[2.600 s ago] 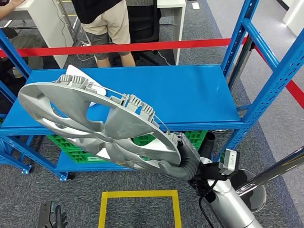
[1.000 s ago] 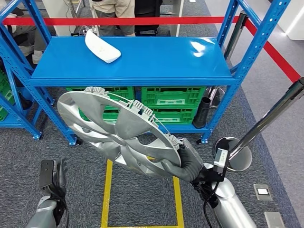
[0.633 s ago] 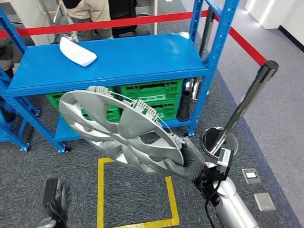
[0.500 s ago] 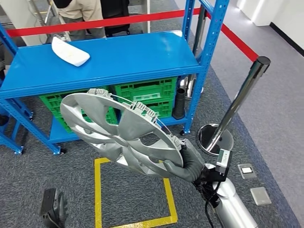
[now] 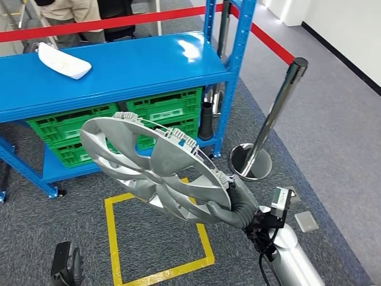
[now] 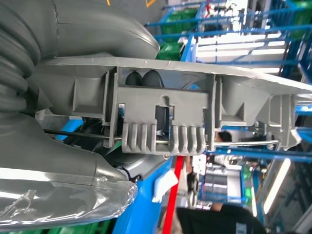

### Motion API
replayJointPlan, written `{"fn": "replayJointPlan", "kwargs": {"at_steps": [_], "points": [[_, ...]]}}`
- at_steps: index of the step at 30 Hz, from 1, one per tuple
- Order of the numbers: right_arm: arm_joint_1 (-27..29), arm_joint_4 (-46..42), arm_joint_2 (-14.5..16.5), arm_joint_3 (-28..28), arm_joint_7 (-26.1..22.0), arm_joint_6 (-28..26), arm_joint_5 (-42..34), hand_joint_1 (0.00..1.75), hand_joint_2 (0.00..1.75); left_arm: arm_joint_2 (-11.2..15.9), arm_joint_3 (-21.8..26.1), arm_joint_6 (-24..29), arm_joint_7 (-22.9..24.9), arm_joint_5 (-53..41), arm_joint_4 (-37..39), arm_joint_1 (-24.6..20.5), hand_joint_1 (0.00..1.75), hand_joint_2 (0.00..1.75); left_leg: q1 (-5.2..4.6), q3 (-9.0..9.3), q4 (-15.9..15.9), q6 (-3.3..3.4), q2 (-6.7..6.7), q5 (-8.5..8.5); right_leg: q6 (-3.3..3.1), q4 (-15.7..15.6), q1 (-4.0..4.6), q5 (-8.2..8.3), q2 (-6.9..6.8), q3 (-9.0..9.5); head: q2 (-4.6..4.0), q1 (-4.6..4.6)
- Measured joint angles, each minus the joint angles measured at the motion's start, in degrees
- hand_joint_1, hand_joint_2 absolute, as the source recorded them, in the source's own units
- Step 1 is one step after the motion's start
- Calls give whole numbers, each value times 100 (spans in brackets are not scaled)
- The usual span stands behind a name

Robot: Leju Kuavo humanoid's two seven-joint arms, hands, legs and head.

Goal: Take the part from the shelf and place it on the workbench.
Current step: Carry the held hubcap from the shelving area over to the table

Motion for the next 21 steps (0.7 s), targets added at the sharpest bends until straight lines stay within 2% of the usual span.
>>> {"fn": "replayJointPlan", "kwargs": {"at_steps": [1, 2, 3, 5, 6, 7, 8, 9, 10, 11, 12, 13, 14, 15, 17, 19, 20, 21], "points": [[-3, -3, 1, 1, 2, 0, 3, 175, 175, -2, 3, 10, -22, 0, 2, 1, 0, 0, -10, -14, 13, -20, 55, 11, -23, -436, 20, 90, -132, 276, 0, 1], [-2, -10, 3, 2, 3, 0, 7, 175, 175, -4, 6, 31, -38, 1, 5, 2, 0, 0, -19, -19, 20, -48, 106, 28, -60, -750, 43, 135, -239, 461, 0, -3], [1, -18, 4, 1, 2, 0, 10, 175, 175, -5, 10, 57, -53, 7, 8, 3, 0, 0, -24, -21, 23, -81, 159, 49, -99, -935, 67, 140, -305, 552, 0, 1], [17, -31, 7, -4, -3, -2, 25, 175, 175, -9, 30, 129, -91, 37, 12, 5, 0, 0, -21, -20, 2, -164, 272, 102, -185, -992, 92, 173, -220, 505, 0, 5], [23, -37, 9, -7, -5, -3, 34, 175, 175, -9, 50, 168, -123, 62, 12, 4, 0, 0, -9, -25, 5, -205, 247, 87, -226, -1016, 84, 213, -160, 481, 0, 10], [24, -41, 12, -8, -4, -6, 48, 175, 175, -11, 77, 211, -158, 85, 12, 8, 0, 0, 2, -47, 68, -241, 147, 6, -271, -1035, 71, 261, -104, 458, 0, 7], [22, -47, 21, -5, -3, -13, 66, 175, 175, -14, 110, 252, -185, 113, 12, 15, 0, 0, 11, -104, 241, -269, 4, -148, -312, -1055, 57, 308, -47, 438, 0, -6], [20, -53, 36, -2, -1, -26, 84, 175, 175, -15, 147, 282, -198, 136, 12, 26, 0, 0, 20, -199, 532, -290, -161, -365, -341, -1060, 48, 342, 11, 415, 0, -21], [18, -61, 49, 0, 2, -46, 104, 175, 175, -16, 182, 310, -199, 156, 12, 40, 0, 0, 16, -322, 910, -301, -261, -588, -362, -1053, 51, 363, 77, 387, 0, -33], [21, -71, 60, 2, 5, -72, 129, 175, 175, -15, 216, 333, -197, 180, 12, 50, 0, 0, 11, -438, 1270, -306, -302, -755, -371, -1040, 57, 378, 150, 359, 0, -46], [25, -85, 66, 1, 10, -98, 154, 175, 175, -13, 246, 347, -202, 199, 12, 54, 0, 0, 5, -501, 1508, -305, -316, -825, -374, -1020, 63, 388, 223, 331, 0, -50], [31, -100, 66, -1, 15, -120, 177, 175, 175, -13, 272, 357, -213, 220, 12, 53, 0, 0, 2, -479, 1550, -297, -321, -784, -373, -992, 67, 393, 299, 303, 0, -50], [38, -120, 66, -3, 18, -138, 200, 175, 175, -13, 297, 357, -235, 242, 12, 46, 0, 0, 1, -360, 1377, -283, -331, -645, -368, -959, 68, 391, 373, 279, 0, -51], [44, -145, 66, -5, 20, -150, 217, 175, 175, -13, 320, 355, -267, 258, 11, 35, 0, 0, 1, -168, 1043, -263, -373, -454, -359, -926, 68, 383, 445, 261, 0, -52], [49, -202, 67, -10, 19, -183, 254, 175, 175, -8, 366, 331, -349, 275, 8, -3, 0, 0, 18, 200, 397, -209, -623, -234, -320, -867, 63, 363, 580, 210, 0, -45], [58, -264, 68, -15, 7, -267, 323, 175, 175, -2, 406, 280, -445, 277, 2, -48, 0, 0, 21, 327, 158, -172, -788, -228, -254, -841, 42, 376, 704, 154, 0, -53], [77, -299, 66, -22, -4, -334, 367, 175, 175, -2, 417, 250, -497, 274, -5, -71, 0, 0, 15, 327, 120, -164, -747, -224, -215, -839, 36, 394, 770, 131, 0, -61], [118, -346, 61, -33, -17, -417, 418, 175, 175, -8, 423, 221, -555, 268, -15, -102, 0, 0, 25, 335, 68, -138, -675, -235, -183, -832, 36, 394, 779, 102, 0, -70]]}}
